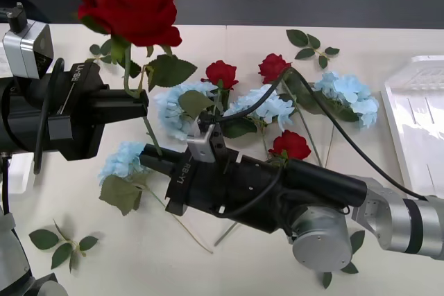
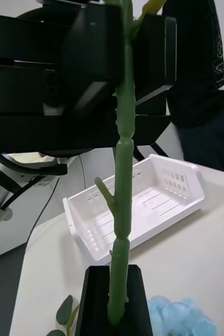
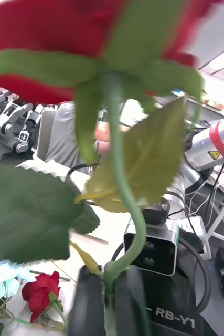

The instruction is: Put the red flowers into the right box and the blue flowers into the left box

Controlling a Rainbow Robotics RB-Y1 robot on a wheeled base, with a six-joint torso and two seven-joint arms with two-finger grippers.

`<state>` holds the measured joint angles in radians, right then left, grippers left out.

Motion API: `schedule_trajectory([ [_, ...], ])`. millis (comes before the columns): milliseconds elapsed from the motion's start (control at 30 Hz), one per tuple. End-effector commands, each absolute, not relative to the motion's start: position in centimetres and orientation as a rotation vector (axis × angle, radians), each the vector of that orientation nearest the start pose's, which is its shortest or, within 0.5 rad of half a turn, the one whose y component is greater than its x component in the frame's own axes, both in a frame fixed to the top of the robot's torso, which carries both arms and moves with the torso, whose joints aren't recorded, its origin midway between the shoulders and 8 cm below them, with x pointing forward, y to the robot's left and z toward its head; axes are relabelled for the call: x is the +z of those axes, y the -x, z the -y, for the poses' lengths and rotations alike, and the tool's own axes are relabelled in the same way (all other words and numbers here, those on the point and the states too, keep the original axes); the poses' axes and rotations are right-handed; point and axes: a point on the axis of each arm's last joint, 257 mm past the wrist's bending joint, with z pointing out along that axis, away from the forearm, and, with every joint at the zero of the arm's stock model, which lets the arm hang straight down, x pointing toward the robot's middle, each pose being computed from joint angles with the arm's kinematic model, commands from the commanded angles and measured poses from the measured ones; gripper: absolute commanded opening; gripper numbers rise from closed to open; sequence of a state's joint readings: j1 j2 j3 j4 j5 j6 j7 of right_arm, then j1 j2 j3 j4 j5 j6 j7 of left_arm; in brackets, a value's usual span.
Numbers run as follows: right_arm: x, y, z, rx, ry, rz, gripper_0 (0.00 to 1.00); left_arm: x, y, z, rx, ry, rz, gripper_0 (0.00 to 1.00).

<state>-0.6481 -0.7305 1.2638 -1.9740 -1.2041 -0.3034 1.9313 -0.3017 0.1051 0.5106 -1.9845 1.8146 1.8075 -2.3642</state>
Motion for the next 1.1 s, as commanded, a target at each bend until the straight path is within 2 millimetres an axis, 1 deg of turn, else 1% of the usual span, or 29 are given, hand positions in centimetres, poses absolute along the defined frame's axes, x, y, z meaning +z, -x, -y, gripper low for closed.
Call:
schedule_trajectory([
  [33, -9.1, -32.9, -11.1, 1.067, 0.819, -1.232, 0.0, -0.8, -32.0, -8.9, -1.139, -1.148, -1.168, 1.0],
  [400, -9.0, -33.4, -10.6, 1.063, 0.803, -1.234, 0.0, -0.8, -32.0, -8.9, -1.139, -1.148, -1.168, 1.0],
  [500, -9.2, -33.8, -10.1, 1.05, 0.801, -1.24, 0.0, -0.8, -32.0, -8.9, -1.139, -1.148, -1.168, 1.0],
  [633, -9.5, -34.4, -8.7, 1.021, 0.808, -1.255, 0.0, -0.8, -32.0, -8.9, -1.139, -1.148, -1.168, 1.0],
  [700, -9.8, -34.9, -7.4, 0.995, 0.815, -1.275, 0.0, -0.8, -32.0, -8.9, -1.139, -1.148, -1.168, 1.0],
  [800, -10.5, -35.9, -4.4, 0.935, 0.831, -1.317, 0.0, -0.8, -32.0, -8.9, -1.139, -1.148, -1.168, 1.0],
  [833, -10.5, -36.1, -3.8, 0.922, 0.834, -1.323, 0.0, -0.8, -32.0, -8.9, -1.139, -1.148, -1.168, 1.0],
  [867, -10.6, -36.4, -2.3, 0.894, 0.842, -1.341, 0.0, -0.8, -32.0, -8.9, -1.139, -1.148, -1.168, 1.0],
  [967, -10.7, -36.8, 0.3, 0.85, 0.85, -1.377, 0.0, -0.8, -32.0, -8.9, -1.139, -1.148, -1.168, 1.0],
  [1000, -10.7, -37.0, 1.4, 0.831, 0.851, -1.395, 0.0, -1.7, -32.5, -8.8, -1.161, -1.106, -1.197, 1.0],
  [1033, -10.7, -37.0, 1.8, 0.823, 0.852, -1.4, 0.0, -1.6, -32.6, -8.8, -1.159, -1.105, -1.196, 1.0],
  [1067, -10.6, -37.4, 3.2, 0.801, 0.845, -1.422, 0.0, -1.7, -32.7, -8.7, -1.152, -1.102, -1.203, 1.0],
  [1100, -10.6, -37.7, 3.8, 0.795, 0.836, -1.432, 0.0, -1.6, -32.7, -8.7, -1.143, -1.099, -1.201, 1.0],
])
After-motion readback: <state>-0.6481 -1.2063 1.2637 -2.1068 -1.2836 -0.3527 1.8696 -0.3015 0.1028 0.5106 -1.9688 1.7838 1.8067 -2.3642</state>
